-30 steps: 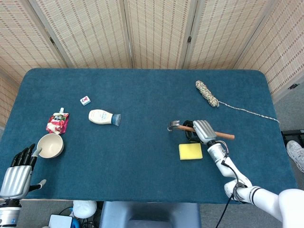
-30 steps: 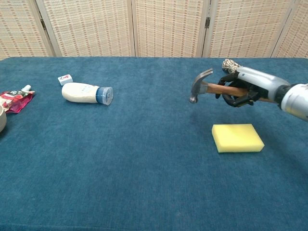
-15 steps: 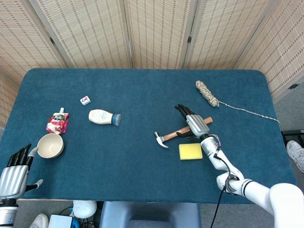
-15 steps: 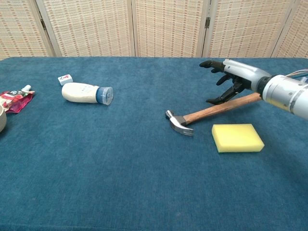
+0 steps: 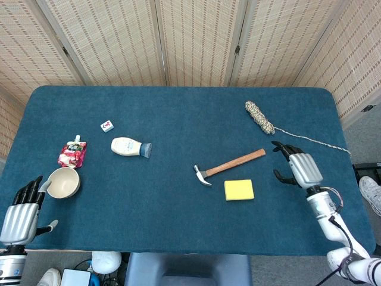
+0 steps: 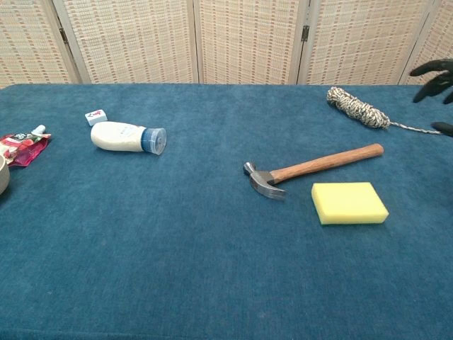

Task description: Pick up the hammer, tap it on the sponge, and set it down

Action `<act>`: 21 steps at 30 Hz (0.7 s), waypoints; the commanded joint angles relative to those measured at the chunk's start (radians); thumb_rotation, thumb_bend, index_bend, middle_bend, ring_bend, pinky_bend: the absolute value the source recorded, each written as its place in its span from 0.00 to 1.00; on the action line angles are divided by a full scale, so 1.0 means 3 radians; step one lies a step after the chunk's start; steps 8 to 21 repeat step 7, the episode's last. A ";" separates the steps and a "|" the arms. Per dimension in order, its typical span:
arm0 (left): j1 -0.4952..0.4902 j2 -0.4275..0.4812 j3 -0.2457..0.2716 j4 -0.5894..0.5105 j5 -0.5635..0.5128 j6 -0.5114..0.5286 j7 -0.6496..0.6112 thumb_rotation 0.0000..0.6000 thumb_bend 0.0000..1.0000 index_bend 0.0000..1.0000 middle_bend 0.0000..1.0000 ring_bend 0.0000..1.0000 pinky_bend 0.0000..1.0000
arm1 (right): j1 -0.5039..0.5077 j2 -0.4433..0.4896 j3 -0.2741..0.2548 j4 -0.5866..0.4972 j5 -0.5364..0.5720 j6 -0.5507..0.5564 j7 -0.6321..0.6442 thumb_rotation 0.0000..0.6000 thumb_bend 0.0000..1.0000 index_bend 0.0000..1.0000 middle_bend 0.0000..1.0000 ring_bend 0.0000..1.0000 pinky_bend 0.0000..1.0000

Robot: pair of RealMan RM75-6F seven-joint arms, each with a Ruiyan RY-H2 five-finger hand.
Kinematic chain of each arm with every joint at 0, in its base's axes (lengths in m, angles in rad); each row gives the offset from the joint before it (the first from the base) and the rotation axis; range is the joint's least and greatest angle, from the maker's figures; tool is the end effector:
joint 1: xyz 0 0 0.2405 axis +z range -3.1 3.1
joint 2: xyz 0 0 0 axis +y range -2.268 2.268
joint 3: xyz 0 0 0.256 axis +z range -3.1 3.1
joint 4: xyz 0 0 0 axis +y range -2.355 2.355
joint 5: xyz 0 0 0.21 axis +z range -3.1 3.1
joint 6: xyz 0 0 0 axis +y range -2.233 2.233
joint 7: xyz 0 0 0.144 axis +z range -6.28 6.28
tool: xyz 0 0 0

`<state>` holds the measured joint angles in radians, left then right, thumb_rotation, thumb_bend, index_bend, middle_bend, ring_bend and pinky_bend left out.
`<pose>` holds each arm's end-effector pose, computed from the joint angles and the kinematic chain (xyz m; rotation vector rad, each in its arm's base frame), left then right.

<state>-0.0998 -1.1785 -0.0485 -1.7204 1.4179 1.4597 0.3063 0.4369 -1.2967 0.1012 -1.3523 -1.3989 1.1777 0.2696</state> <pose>-0.2926 0.1823 0.1308 -1.4123 -0.8539 -0.7526 -0.2855 -0.3055 0.1009 1.5294 -1.0864 1.0745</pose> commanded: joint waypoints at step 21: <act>-0.0045 -0.0127 -0.0014 0.0026 0.0108 0.0037 -0.0022 1.00 0.15 0.09 0.00 0.00 0.14 | -0.0646 0.0366 -0.0224 -0.0509 -0.0084 0.0723 -0.0183 1.00 0.29 0.16 0.30 0.23 0.27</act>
